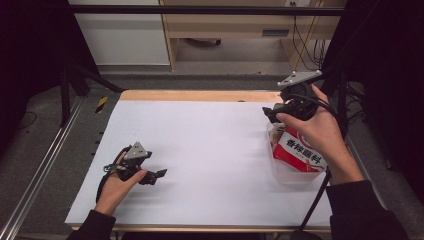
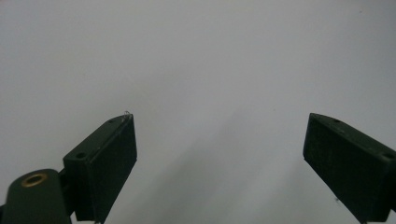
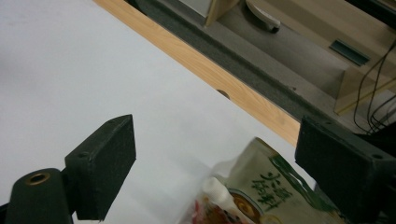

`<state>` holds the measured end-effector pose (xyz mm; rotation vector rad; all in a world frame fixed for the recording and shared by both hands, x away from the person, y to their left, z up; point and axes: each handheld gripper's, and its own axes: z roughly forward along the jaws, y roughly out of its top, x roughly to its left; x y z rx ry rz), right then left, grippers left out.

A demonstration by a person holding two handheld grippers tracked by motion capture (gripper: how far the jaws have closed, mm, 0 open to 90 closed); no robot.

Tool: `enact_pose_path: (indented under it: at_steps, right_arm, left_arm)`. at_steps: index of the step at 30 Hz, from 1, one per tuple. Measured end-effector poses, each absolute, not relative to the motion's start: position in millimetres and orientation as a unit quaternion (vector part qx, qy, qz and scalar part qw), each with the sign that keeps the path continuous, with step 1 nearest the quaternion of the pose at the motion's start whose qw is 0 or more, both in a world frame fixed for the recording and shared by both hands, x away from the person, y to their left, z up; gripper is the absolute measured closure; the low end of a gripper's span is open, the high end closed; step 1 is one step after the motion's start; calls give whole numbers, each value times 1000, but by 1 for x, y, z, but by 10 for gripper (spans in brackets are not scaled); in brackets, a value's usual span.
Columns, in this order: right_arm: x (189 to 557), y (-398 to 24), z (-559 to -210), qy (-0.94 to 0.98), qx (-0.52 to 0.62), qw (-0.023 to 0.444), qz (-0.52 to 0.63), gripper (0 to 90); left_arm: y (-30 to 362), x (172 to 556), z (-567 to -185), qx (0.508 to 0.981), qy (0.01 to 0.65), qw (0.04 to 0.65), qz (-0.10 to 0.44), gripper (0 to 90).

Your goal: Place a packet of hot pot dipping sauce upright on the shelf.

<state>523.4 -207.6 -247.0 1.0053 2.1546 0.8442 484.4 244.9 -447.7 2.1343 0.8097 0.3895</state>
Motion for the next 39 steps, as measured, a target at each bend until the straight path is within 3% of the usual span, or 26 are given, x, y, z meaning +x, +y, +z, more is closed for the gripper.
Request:
enact_pose_path:
  at_steps: [12, 39]
  right_arm:
    - [514, -171, -263, 815, 357, 290, 351, 134]
    - [489, -142, -307, 811, 358, 268, 377, 96]
  left_arm:
    - [248, 484, -447, 843, 322, 401, 158, 99]
    - [252, 484, -445, 837, 327, 407, 165, 81]
